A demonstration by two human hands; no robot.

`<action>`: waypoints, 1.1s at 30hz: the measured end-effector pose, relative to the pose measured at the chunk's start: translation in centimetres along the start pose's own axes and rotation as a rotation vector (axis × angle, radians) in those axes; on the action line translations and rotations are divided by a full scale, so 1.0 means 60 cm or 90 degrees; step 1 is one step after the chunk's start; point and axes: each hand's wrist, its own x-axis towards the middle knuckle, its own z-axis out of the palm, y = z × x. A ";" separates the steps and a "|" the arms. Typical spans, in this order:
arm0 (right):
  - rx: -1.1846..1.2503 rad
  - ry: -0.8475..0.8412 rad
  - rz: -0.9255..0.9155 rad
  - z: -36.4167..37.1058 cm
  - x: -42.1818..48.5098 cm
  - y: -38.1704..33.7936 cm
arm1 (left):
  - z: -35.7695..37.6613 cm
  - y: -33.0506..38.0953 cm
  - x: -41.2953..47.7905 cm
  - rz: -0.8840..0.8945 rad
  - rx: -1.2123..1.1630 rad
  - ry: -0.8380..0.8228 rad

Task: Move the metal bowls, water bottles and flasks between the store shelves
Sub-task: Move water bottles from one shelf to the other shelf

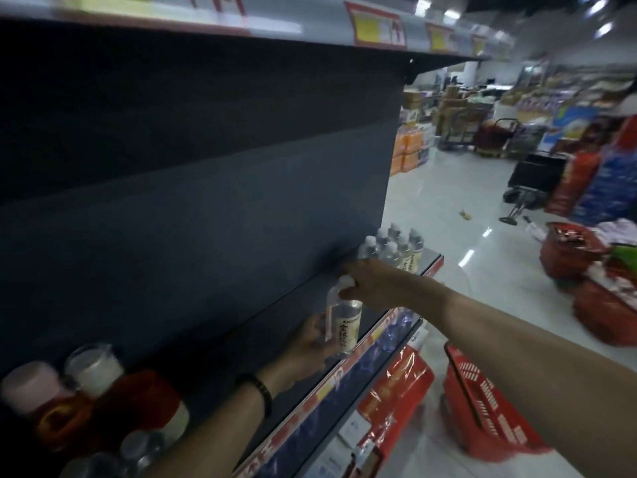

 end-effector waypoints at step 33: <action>0.007 -0.023 -0.086 0.076 0.420 0.366 | 0.124 0.064 0.484 -0.188 -0.116 0.102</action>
